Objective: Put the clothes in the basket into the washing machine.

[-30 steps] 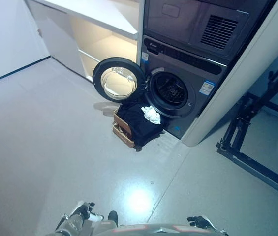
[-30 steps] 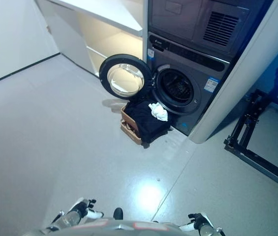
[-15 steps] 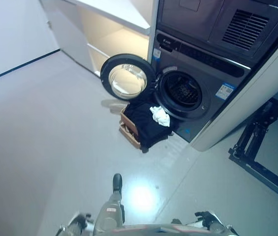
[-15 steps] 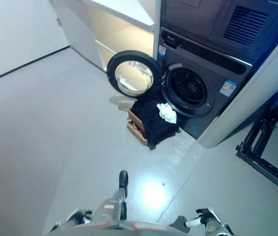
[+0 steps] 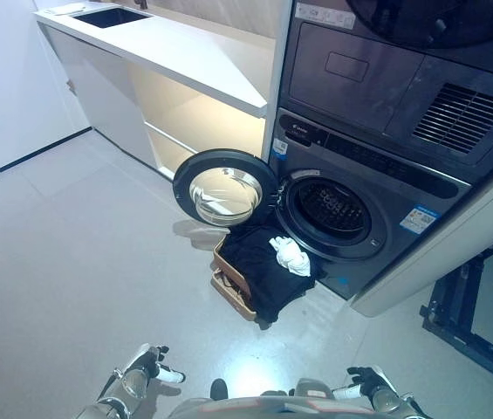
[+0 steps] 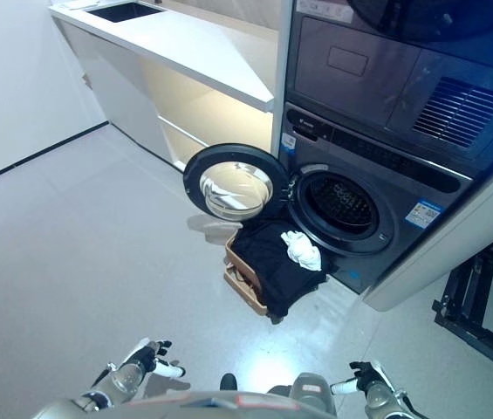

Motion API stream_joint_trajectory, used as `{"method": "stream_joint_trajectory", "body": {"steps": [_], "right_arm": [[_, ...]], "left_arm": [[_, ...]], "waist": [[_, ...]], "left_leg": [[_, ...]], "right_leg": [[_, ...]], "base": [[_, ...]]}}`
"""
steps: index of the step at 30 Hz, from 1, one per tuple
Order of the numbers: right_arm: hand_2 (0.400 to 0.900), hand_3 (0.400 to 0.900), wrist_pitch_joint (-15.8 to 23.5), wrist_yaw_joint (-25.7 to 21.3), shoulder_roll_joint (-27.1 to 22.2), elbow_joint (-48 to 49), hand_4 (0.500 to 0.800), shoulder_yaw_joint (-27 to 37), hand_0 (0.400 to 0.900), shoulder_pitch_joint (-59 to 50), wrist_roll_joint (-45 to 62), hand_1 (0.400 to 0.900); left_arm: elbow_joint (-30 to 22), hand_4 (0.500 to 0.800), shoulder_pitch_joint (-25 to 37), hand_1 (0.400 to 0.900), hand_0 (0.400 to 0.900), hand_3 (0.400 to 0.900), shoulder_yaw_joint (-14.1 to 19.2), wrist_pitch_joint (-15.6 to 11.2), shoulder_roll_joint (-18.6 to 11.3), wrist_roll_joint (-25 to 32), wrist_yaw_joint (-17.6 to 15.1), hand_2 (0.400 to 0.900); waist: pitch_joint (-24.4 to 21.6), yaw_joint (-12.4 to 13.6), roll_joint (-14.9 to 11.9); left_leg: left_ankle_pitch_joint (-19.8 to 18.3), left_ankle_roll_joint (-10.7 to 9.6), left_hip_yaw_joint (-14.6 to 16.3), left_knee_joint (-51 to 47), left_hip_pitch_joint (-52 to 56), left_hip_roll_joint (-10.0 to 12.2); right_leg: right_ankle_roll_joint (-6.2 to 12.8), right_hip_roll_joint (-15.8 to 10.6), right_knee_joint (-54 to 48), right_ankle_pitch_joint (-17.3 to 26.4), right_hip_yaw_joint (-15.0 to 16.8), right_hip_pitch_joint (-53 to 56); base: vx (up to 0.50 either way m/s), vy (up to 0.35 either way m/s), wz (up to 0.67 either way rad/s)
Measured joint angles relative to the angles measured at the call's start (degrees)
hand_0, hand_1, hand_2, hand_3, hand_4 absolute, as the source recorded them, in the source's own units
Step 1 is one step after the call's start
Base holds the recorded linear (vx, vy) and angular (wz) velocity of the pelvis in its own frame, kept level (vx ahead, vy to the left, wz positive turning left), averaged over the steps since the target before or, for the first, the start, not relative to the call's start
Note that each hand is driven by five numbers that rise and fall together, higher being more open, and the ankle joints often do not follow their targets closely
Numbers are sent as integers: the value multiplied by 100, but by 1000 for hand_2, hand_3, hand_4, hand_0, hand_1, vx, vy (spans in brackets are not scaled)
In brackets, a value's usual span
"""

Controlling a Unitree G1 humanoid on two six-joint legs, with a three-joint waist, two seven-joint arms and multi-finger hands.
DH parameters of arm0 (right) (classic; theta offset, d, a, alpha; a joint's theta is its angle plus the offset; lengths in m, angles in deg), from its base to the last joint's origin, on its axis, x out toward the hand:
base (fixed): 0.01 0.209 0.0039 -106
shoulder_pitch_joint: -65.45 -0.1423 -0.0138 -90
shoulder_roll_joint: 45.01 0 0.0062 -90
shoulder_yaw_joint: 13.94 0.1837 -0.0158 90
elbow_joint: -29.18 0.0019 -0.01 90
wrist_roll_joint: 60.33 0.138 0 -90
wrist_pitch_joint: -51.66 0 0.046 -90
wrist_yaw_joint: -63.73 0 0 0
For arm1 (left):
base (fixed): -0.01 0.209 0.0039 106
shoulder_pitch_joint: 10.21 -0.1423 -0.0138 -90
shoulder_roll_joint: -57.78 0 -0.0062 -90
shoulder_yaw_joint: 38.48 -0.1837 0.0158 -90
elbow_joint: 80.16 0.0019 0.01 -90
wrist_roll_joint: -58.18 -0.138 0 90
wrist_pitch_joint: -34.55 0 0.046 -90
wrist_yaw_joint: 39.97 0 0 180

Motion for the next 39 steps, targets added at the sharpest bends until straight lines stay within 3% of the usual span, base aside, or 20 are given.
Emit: {"method": "stream_joint_trajectory", "body": {"steps": [2, 4, 5, 6, 7, 8, 10, 13, 16, 19, 21, 23, 25, 26, 28, 29, 30, 33, 35, 39], "right_arm": [[900, 900, -7, 24, 85, 101, 800, 2, 900, 71, 0, 900], [900, 900, -14, 25, 211, 171, 800, 3, 900, 172, -2, 900], [900, 900, -14, 30, 242, 158, 800, 1, 900, 254, -2, 900], [900, 900, -14, 30, 241, 152, 800, 1, 900, 382, -1, 900], [900, 900, -24, 54, 178, 74, 800, 6, 900, 389, -2, 900], [900, 900, -49, 116, 110, 34, 800, 8, 900, 368, -2, 900], [900, 900, -60, 148, 70, 46, 800, -53, 900, 159, 45, 900], [900, 900, 39, 114, 10, 179, 800, -124, 900, -290, 59, 900], [900, 900, 22, 109, -22, 157, 800, -315, 900, -549, 105, 900], [900, 900, 74, 111, -11, 419, 800, -358, 900, -732, 184, 900], [900, 900, 125, 120, -13, 483, 800, -359, 900, -699, 189, 900], [900, 900, 112, 121, -91, 576, 800, -361, 900, -599, 182, 900], [900, 900, 111, 128, -65, 810, 800, -379, 900, -526, 159, 900], [900, 900, 87, 125, -78, 955, 800, -523, 900, -485, 153, 900], [900, 900, 69, 145, -81, 1182, 800, -588, 900, -435, 111, 900], [900, 900, 92, 143, -71, 1265, 800, -587, 900, -479, 94, 900], [900, 900, 81, 128, -137, 1498, 800, -733, 900, -475, 0, 900], [900, 900, 116, 131, -178, 1695, 800, -1423, 900, -956, -549, 900], [900, 900, 130, 119, -233, 1678, 800, -1746, 900, -1438, -788, 900], [900, 900, 132, 73, -266, 1675, 800, -1944, 900, -2070, -922, 900]], "left_arm": [[48, 800, -115, 900, 900, 900, 5, 6, 22, -8, 12, 900], [35, 800, -302, 900, 900, 900, 15, 11, 18, -14, 23, 900], [33, 800, -378, 900, 900, 900, 23, 13, 57, -25, 26, 900], [31, 800, -438, 900, 900, 900, 18, 7, 121, -46, 38, 900], [14, 800, -466, 900, 900, 900, 36, -8, 206, -46, 50, 900], [6, 800, -470, 900, 900, 900, 34, -8, 252, -47, 76, 900], [29, 800, -359, 900, 900, 900, 173, -15, 244, -43, 64, 900], [-44, 800, -138, 900, 900, 900, 413, -148, 272, 42, -71, 900], [-139, 800, 62, 900, 900, 900, 389, -167, 293, 69, -65, 900], [-161, 800, 38, 900, 900, 900, 380, -128, 271, 92, -94, 900], [-146, 800, -26, 900, 900, 900, 378, -128, 261, 91, -107, 900], [-135, 800, -77, 900, 900, 900, 291, -122, 300, 78, -92, 900], [-138, 800, -96, 900, 900, 900, 210, -122, 194, 57, -72, 900], [-85, 800, -89, 900, 900, 900, 127, -120, 129, 53, -66, 900], [-43, 800, -30, 900, 900, 900, 94, -128, -10, 52, -82, 900], [-39, 800, 15, 900, 900, 900, 100, -126, -67, 53, -114, 900], [-56, 800, 55, 900, 900, 900, 102, -113, -119, 54, -163, 900], [-73, 800, 100, 900, 900, 900, 145, -131, -345, 96, -329, 900], [-122, 800, 306, 900, 900, 900, 117, -132, -415, 185, -410, 900], [-333, 800, 450, 900, 900, 900, 6, -170, -400, 226, -448, 900]], "waist": [[-1, -106, -135], [12, -201, -311], [-9, -262, -372], [-46, -286, -316], [-90, -233, -178], [-111, -205, -114], [-78, -16, -229], [14, 328, -483], [26, 445, -512], [-3, 485, -368], [-29, 468, -307], [-2, 425, -180], [86, 313, -172], [129, 220, -198], [139, 166, -255], [160, 165, -312], [194, 180, -281], [263, 425, -540], [396, 508, -481], [490, 585, -494]], "left_leg": [[-120, -129, -44, -7, 81, -14], [-269, -359, -153, -10, 229, -35], [-352, -448, -303, -12, 353, 12], [-413, -495, -439, -9, 442, 40], [-517, -561, -514, 19, 528, 275], [-571, -681, -508, 93, 579, 351], [-870, -1035, -521, 1542, -4, 303], [-686, -1401, -837, 4183, -1344, 90], [-750, -1123, -351, 3198, -1662, 101], [-346, -887, 83, 1646, -1621, 331], [-84, -744, 25, 1293, -1441, 354], [86, -401, 48, 1038, -965, 185], [163, -269, -19, 698, -657, 150], [129, -206, -163, 672, -566, 59], [84, -138, -301, 627, -489, -102], [92, -124, -318, 604, -460, -142], [88, -122, -348, 573, -475, -157], [91, -260, -398, 629, -604, -327], [56, -424, -636, 929, -998, -216], [-31, -655, -873, 1396, -1800, -5]], "right_leg": [[143, 82, -1105, 317, -149, -40], [82, 155, -1725, 717, -418, 22], [-95, 250, -1794, 1097, -303, 209], [-348, 369, -1866, 1195, -276, 347], [-531, 623, -1926, 1068, -85, 502], [-624, 807, -2075, 1112, 31, 662], [-731, 851, -2307, 1124, 54, 901], [-1016, 778, -2506, 1022, 68, 1187], [-1089, 865, -2754, 973, -120, 1417], [-1105, 1130, -2885, 896, -272, 1590], [-1059, 1270, -2814, 802, -281, 1687], [-871, 1281, -1910, 378, -274, 1490], [-540, 1013, -195, -7, -231, 810], [-465, 879, 539, -123, 59, 506], [-481, 504, 707, -184, 164, 289], [-458, 390, 530, -165, 185, 289], [-435, 133, 83, -153, -182, 333], [-19, -137, -983, 197, -88, 439], [-112, 24, -1112, 477, -262, 384], [-406, 166, -830, 244, -674, -90]], "base": [[345, -95, 29], [294, -115, 43], [380, -158, 44], [253, -96, 21], [444, -219, 35], [214, -173, 17], [147, -213, 11], [202, -144, 12], [275, 27, 2], [268, 100, -2], [156, 141, 4], [101, 125, 29], [124, -6, 47], [128, -50, 20], [128, -139, 9], [106, -179, 22], [26, -118, 19], [-77, -198, 46], [-114, -177, 79], [-126, -85, 37]]}}
